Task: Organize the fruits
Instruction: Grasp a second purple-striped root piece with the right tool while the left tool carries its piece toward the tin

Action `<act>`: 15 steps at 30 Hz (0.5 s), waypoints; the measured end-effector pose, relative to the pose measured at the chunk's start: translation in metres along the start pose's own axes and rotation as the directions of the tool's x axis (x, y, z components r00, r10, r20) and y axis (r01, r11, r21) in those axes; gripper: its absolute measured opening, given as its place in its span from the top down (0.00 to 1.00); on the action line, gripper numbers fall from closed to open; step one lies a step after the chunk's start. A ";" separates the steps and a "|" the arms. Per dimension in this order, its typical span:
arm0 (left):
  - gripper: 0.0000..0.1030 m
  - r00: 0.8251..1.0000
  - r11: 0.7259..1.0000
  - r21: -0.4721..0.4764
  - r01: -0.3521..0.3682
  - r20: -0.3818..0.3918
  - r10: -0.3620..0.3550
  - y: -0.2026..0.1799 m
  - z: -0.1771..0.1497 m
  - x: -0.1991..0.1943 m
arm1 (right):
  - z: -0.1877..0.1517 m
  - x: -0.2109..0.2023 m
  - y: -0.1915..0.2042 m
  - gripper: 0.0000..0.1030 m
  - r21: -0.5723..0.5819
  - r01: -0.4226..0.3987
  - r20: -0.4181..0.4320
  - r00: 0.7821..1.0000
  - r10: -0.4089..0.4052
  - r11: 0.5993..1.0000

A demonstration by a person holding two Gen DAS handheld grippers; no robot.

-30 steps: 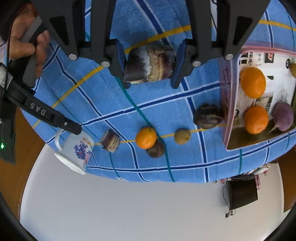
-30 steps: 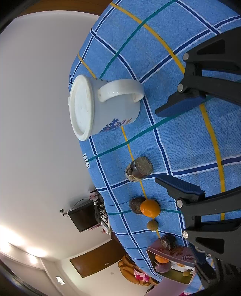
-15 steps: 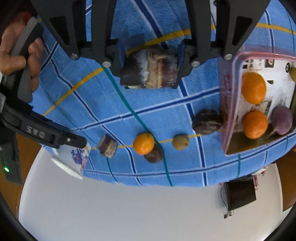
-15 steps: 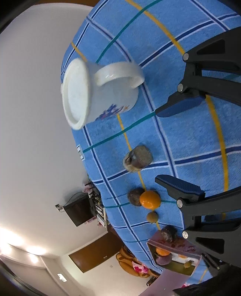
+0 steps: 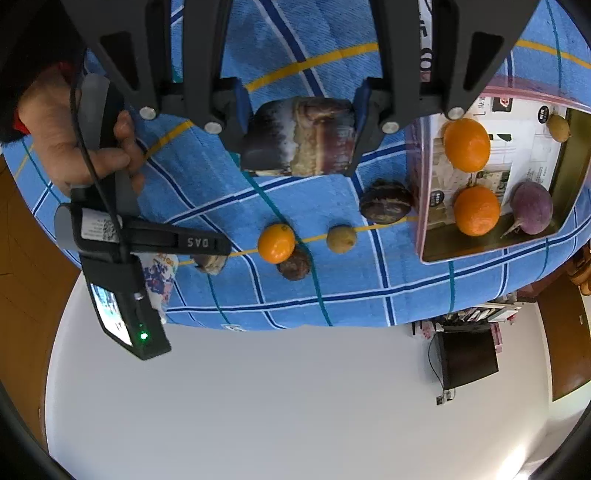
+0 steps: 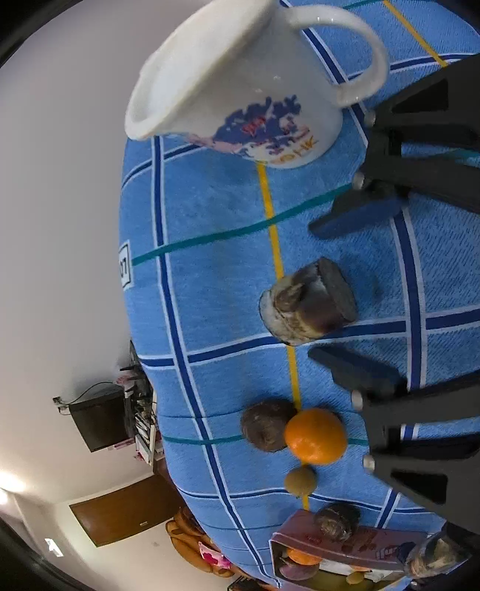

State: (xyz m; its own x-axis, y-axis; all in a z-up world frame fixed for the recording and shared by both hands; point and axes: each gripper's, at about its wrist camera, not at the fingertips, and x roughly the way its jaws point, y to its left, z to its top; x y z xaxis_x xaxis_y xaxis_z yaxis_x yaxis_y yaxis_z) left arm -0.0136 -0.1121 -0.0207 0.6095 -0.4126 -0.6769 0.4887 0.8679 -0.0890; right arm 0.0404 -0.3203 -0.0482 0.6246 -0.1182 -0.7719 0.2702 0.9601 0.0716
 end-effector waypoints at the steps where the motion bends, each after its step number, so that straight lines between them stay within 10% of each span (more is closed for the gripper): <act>1: 0.57 1.000 1.000 0.001 -0.005 0.002 0.005 0.000 0.000 -0.001 | 0.000 0.001 0.000 0.58 0.001 -0.006 -0.002 1.000 0.006 1.000; 15: 0.57 0.994 0.997 0.006 -0.082 0.074 0.081 0.007 0.005 -0.020 | -0.034 -0.051 0.022 0.62 0.044 0.023 0.140 0.990 -0.029 0.999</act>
State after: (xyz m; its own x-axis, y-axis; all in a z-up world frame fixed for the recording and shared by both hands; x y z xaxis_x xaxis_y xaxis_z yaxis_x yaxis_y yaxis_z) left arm -0.0191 -0.0991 -0.0042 0.6920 -0.3603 -0.6256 0.4412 0.8969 -0.0285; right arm -0.0097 -0.2844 -0.0288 0.7131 -0.1799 -0.6775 0.3159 0.9453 0.0815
